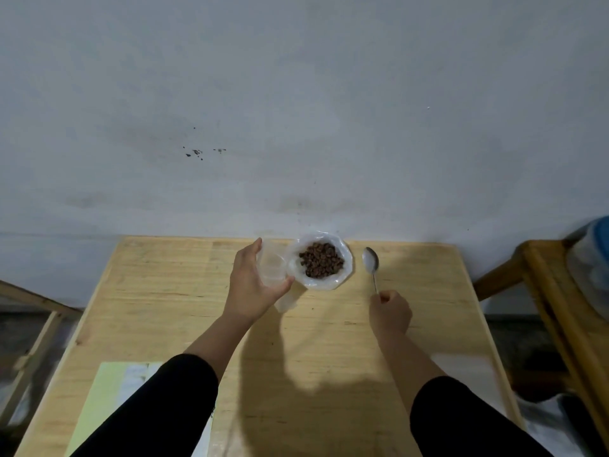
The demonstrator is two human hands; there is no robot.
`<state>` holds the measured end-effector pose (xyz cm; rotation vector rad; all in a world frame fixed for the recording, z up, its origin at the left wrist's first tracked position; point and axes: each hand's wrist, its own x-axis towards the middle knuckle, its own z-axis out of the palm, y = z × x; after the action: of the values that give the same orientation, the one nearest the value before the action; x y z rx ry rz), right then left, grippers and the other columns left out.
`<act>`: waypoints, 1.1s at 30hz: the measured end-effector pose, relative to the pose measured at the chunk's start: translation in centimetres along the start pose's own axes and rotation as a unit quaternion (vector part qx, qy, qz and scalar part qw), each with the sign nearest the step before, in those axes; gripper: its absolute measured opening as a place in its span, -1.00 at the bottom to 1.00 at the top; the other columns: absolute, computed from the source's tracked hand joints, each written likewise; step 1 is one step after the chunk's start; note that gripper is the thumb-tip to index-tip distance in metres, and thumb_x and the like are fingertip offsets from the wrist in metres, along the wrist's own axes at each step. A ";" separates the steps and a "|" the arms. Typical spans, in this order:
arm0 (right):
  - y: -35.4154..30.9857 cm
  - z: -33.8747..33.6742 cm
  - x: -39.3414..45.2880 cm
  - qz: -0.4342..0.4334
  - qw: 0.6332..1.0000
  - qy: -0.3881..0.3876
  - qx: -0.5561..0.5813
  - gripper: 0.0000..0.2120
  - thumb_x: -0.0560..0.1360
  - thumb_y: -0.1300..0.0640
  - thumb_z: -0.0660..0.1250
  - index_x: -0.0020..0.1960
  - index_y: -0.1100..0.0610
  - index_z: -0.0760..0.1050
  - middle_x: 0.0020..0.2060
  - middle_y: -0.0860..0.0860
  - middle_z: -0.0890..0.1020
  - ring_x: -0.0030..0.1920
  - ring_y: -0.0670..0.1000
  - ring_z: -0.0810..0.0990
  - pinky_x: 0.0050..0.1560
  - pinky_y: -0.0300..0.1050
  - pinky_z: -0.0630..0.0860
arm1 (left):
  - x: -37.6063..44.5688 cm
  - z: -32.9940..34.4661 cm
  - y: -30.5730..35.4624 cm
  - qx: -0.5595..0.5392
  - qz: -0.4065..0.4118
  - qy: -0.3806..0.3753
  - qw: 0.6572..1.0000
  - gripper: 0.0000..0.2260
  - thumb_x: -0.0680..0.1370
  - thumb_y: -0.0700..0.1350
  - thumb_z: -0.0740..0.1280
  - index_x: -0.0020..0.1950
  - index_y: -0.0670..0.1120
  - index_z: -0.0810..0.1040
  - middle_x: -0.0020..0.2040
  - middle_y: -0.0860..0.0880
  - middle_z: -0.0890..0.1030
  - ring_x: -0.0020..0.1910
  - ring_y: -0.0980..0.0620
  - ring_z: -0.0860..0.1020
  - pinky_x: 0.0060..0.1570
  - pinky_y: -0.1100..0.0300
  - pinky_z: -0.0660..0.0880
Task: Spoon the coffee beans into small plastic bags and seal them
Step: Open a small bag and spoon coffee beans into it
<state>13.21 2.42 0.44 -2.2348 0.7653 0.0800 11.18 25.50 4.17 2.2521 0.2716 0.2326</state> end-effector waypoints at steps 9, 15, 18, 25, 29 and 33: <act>-3.2 -3.9 -1.9 -0.119 0.959 -0.033 0.254 -0.91 0.45 0.32 0.29 -0.15 0.17 0.53 -0.32 0.10 0.64 -0.44 -0.07 0.59 -0.36 -0.19 0.56 | -1.9 1.1 -1.0 -0.009 -0.021 -0.037 0.999 -0.14 0.31 0.03 0.54 0.48 -0.15 0.19 0.36 -0.09 0.32 0.35 0.04 0.30 0.27 0.33 0.18; -3.0 -3.8 -3.3 -0.254 0.943 -0.065 0.205 -0.92 0.50 0.18 0.35 -0.17 0.06 0.55 -0.34 0.00 0.64 -0.32 -0.06 0.65 -0.23 -0.13 0.60 | -2.8 2.2 -0.4 -0.029 -0.026 -0.057 0.998 -0.12 0.31 0.08 0.53 0.48 -0.16 0.18 0.35 -0.08 0.29 0.34 0.04 0.29 0.27 0.32 0.18; -2.4 -3.3 -3.2 -0.270 0.945 -0.057 0.177 -0.89 0.56 0.15 0.25 -0.08 0.12 0.53 -0.35 -0.02 0.63 -0.33 -0.13 0.61 -0.25 -0.25 0.57 | -3.2 2.6 -0.3 -0.040 -0.028 -0.060 0.997 -0.13 0.31 0.04 0.54 0.47 -0.18 0.18 0.36 -0.10 0.28 0.35 0.03 0.28 0.26 0.35 0.17; -1.5 -0.3 -1.5 -0.151 0.957 -0.101 0.228 -0.80 0.61 0.20 0.11 0.02 0.16 0.52 -0.30 0.01 0.60 -0.32 -0.04 0.57 -0.27 -0.22 0.54 | -3.9 2.8 0.5 -0.042 -0.031 -0.054 0.997 -0.04 0.22 0.31 0.32 0.47 -0.18 0.17 0.33 -0.10 0.28 0.27 0.13 0.25 0.24 0.36 0.18; -2.1 0.5 -0.6 0.015 0.909 -0.147 0.391 -0.78 0.63 0.23 0.06 0.04 0.24 0.47 -0.28 0.13 0.57 -0.46 -0.13 0.58 -0.40 -0.32 0.53 | -3.7 3.1 0.9 -0.044 -0.039 -0.051 0.997 -0.03 0.20 0.34 0.24 0.47 -0.17 0.17 0.34 -0.11 0.28 0.23 0.18 0.22 0.22 0.40 0.16; -2.2 -0.3 -0.1 0.067 0.873 -0.163 0.455 -0.74 0.64 0.21 0.04 -0.04 0.25 0.49 -0.28 0.14 0.55 -0.46 -0.13 0.59 -0.39 -0.31 0.55 | -3.5 3.3 1.0 -0.042 -0.048 -0.059 0.996 -0.02 0.20 0.33 0.24 0.47 -0.20 0.17 0.33 -0.14 0.28 0.29 0.06 0.27 0.24 0.40 0.14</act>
<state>14.32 3.45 2.11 -1.2252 0.5904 0.1272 8.74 21.50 2.60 2.1546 0.3000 0.0599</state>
